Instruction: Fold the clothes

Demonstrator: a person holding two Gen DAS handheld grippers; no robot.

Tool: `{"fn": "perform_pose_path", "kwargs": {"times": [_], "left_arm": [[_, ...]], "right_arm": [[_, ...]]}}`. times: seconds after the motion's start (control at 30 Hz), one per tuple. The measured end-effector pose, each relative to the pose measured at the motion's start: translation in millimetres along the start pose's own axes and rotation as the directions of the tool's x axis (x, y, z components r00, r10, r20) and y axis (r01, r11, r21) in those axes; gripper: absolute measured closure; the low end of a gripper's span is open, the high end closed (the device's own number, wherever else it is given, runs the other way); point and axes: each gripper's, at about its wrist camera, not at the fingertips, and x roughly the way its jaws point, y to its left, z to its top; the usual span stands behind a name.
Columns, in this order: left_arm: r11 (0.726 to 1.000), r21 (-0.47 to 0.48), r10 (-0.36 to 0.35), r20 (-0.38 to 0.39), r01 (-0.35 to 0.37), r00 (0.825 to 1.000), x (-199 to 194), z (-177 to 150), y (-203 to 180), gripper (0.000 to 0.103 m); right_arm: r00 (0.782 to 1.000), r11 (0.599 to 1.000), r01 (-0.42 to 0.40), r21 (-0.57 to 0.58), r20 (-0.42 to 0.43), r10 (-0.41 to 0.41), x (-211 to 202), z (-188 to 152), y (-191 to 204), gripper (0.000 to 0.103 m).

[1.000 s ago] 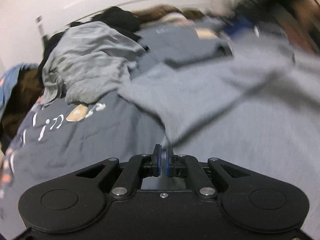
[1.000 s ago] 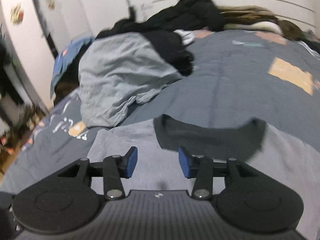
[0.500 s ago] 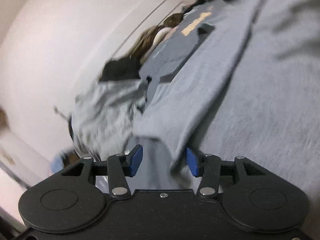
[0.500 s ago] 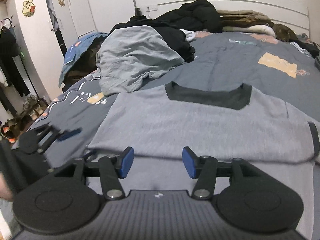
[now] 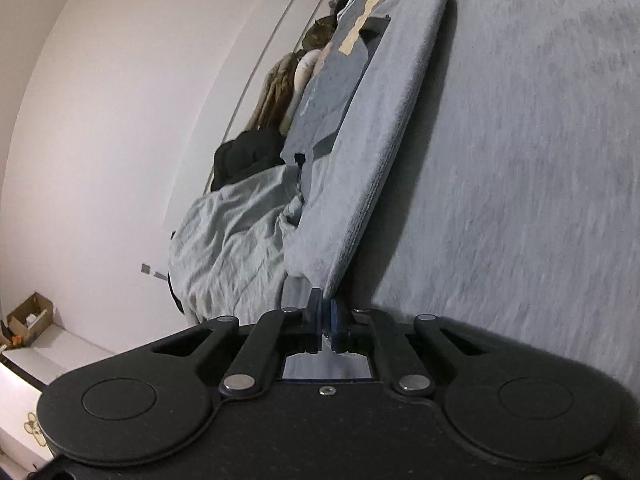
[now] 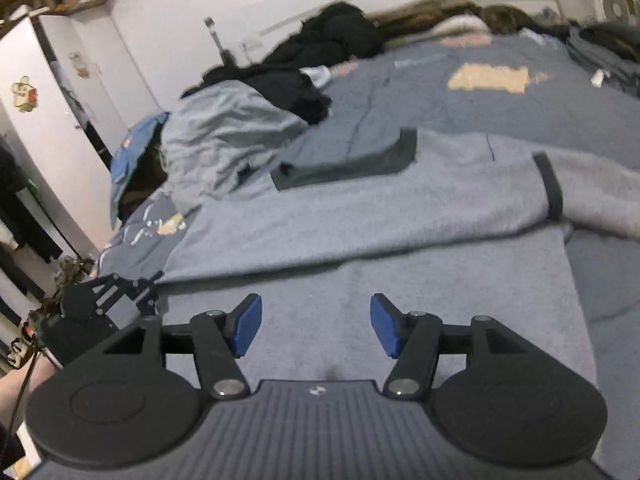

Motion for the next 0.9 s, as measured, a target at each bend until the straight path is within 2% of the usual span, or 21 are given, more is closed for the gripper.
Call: {"fn": "perform_pose_path", "kwargs": {"times": [0.07, 0.17, 0.23, 0.27, 0.4, 0.63, 0.8, 0.83, 0.9], "left_arm": [[1.0, -0.018, -0.004, -0.01, 0.004, 1.0, -1.4, -0.5, 4.6, 0.098], [1.0, 0.013, 0.009, -0.005, -0.009, 1.0, -5.1, 1.3, 4.0, 0.089], [0.993, 0.102, 0.062, 0.026, -0.065, 0.998, -9.7, 8.0, -10.4, 0.059], [0.987, 0.136, 0.083, 0.044, -0.088, 0.996, -12.0, 11.4, -16.1, 0.059], [0.993, 0.085, 0.076, 0.051, -0.08, 0.996, -5.3, 24.6, -13.5, 0.057], [0.971, 0.188, 0.145, 0.042, -0.151, 0.989, 24.9, 31.0, -29.7, 0.059], [0.937, 0.289, 0.19, 0.055, -0.198, 0.98, 42.4, 25.8, -30.9, 0.06], [0.931, 0.303, 0.195, 0.056, -0.203, 0.979, 45.3, 23.9, -29.5, 0.066], [0.941, 0.283, 0.189, 0.019, -0.187, 0.982, 49.3, 21.1, -19.4, 0.08]], "right_arm": [[1.0, 1.0, -0.003, -0.008, 0.014, 0.003, -3.2, 3.1, -2.7, 0.044], [1.0, 1.0, -0.014, 0.005, 0.026, 0.014, -7.3, 5.2, -8.2, 0.043], [1.0, 0.999, -0.027, 0.026, 0.013, 0.026, -6.4, 4.7, -12.2, 0.043], [0.999, 0.999, -0.032, 0.033, 0.008, 0.032, -5.8, 4.5, -13.5, 0.043], [0.999, 0.998, -0.05, 0.033, -0.003, 0.05, -3.6, 4.3, -9.7, 0.043], [0.996, 0.994, -0.091, 0.059, -0.002, 0.091, -5.2, 5.9, -4.6, 0.042], [0.994, 0.991, -0.113, 0.072, 0.008, 0.113, -8.7, 8.6, -4.6, 0.041], [0.994, 0.991, -0.114, 0.075, 0.008, 0.113, -9.0, 8.9, -5.2, 0.041], [0.994, 0.99, -0.11, 0.086, 0.01, 0.11, -9.8, 9.8, -7.0, 0.04]]}}
